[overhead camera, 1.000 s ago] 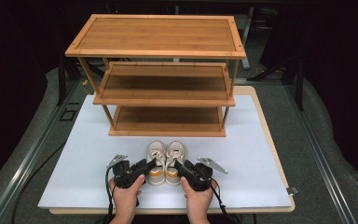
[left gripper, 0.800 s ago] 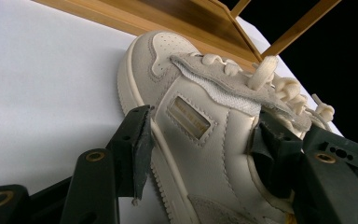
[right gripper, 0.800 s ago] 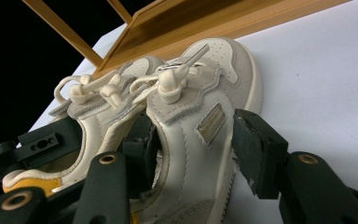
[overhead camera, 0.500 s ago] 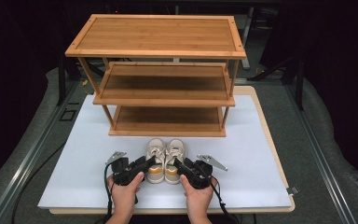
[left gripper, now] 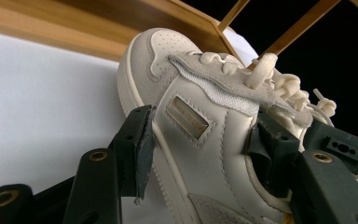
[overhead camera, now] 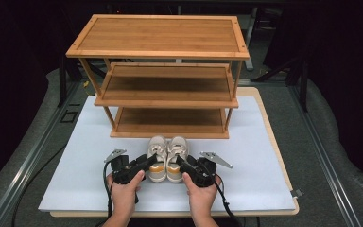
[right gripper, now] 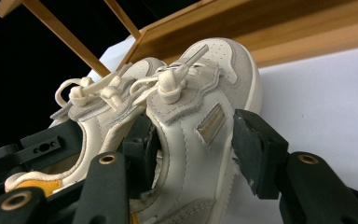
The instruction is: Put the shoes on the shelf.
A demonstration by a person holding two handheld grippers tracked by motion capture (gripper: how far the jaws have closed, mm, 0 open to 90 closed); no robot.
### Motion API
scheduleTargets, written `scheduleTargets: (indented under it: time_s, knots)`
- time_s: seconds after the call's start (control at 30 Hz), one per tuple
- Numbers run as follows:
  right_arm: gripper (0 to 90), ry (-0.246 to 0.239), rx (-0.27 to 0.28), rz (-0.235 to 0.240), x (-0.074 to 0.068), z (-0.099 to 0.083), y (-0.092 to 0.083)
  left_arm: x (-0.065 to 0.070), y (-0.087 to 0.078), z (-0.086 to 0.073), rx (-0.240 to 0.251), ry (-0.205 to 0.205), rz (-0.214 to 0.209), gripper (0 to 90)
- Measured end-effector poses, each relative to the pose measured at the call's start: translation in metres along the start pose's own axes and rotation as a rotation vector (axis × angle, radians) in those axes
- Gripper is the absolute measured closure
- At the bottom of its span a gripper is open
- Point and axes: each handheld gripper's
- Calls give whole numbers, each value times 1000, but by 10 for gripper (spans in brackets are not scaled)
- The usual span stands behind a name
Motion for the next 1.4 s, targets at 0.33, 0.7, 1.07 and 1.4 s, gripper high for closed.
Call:
scheduleTargets:
  time_s: [0.33, 0.7, 1.07, 1.4]
  knots:
    - [513, -5, 25, -1, -14, 16, 0, 10, -5, 19, 8, 2, 5, 462]
    - [513, -10, 34, -6, -23, 34, -4, 21, -6, 39, 4, 21, -6, 464]
    - [513, -23, 62, 14, -34, 52, -6, 32, -9, 57, 26, 23, -18, 467]
    - [513, -19, 60, 22, -41, 64, -5, 36, -9, 71, 35, 17, -22, 470]
Point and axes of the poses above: each handheld gripper's, and its own axes: y roughly forward along the jaws, z roughly out of its top, x roughly to its right, and after that the axes turned 15 degrees about x, right-handed
